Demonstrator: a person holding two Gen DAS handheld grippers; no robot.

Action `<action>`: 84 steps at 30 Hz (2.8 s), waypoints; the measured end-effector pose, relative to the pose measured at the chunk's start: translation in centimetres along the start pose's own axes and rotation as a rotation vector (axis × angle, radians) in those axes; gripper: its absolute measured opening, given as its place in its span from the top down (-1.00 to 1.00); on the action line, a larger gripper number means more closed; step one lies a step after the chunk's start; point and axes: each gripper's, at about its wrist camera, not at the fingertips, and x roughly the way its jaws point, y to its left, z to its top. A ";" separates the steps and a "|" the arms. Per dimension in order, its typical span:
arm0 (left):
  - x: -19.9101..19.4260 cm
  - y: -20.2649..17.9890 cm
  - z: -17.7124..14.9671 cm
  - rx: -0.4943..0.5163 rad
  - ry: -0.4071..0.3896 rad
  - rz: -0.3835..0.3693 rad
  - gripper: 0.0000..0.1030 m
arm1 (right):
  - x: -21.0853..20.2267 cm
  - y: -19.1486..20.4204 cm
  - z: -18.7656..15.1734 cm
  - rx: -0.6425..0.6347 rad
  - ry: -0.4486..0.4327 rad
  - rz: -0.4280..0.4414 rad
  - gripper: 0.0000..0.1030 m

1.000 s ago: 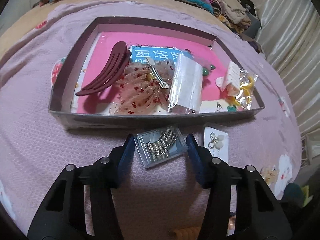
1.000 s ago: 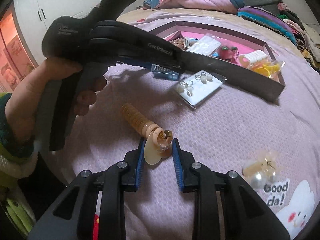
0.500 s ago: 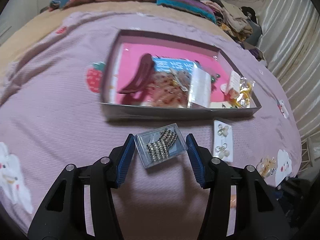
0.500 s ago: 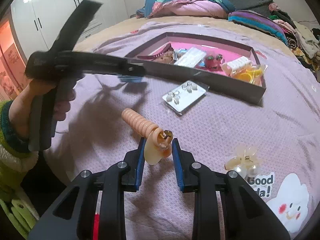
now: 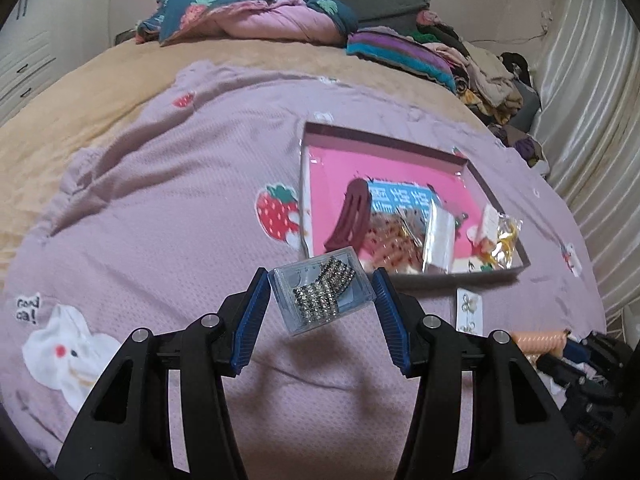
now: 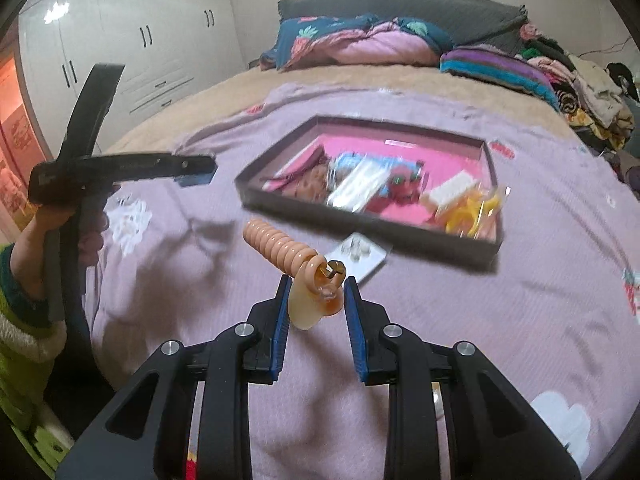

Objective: Organize jewelry
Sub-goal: 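Carry both items into the tray and open both tools to release them, then withdraw both tools from the tray toward the remaining accessories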

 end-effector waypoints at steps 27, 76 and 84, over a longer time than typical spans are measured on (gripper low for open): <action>4.9 -4.3 5.6 0.083 -0.011 -0.024 0.14 | 4.7 -7.3 9.6 0.080 -0.085 -0.118 0.51; 3.9 -8.3 -3.5 0.167 0.094 -0.022 -0.67 | 0.1 -6.5 -3.9 0.180 0.051 -0.239 -0.65; 5.1 -9.8 -4.7 0.214 0.130 -0.044 -0.67 | 0.4 -5.2 -5.3 0.126 0.092 -0.264 -0.86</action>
